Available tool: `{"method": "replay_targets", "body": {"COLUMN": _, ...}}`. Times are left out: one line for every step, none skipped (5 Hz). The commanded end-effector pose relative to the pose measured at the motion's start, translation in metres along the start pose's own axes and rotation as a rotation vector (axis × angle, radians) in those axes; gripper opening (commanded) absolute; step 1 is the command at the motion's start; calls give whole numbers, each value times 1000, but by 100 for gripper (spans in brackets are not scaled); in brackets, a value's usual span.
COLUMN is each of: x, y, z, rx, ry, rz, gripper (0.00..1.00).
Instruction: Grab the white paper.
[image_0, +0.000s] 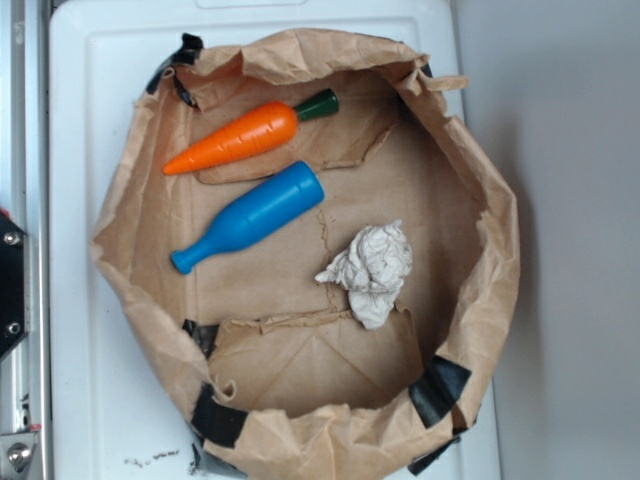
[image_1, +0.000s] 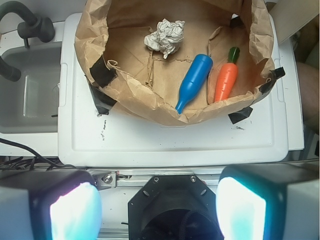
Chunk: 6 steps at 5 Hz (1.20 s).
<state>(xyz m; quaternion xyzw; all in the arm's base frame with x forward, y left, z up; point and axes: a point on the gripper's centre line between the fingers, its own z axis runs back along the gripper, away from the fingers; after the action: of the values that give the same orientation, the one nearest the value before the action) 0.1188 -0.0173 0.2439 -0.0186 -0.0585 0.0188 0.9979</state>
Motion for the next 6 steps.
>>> {"method": "replay_targets", "body": {"x": 0, "y": 0, "z": 0, "rx": 0, "ry": 0, "rz": 0, "gripper": 100}}
{"method": "replay_targets", "body": {"x": 34, "y": 10, "z": -20, "rx": 26, "ry": -55, "rz": 15, "gripper": 100}}
{"method": "replay_targets", "body": {"x": 40, "y": 16, "z": -30, "rx": 51, "ry": -40, "rz": 44, "gripper": 100}}
{"method": "replay_targets", "body": {"x": 37, "y": 16, "z": -38, "rx": 62, "ry": -50, "rz": -3, "gripper": 100}}
{"method": "replay_targets", "body": {"x": 38, "y": 14, "z": -52, "rx": 60, "ry": -33, "rz": -58, "gripper": 100}}
{"method": "replay_targets", "body": {"x": 49, "y": 15, "z": -76, "rx": 92, "ry": -37, "rz": -76, "gripper": 100}}
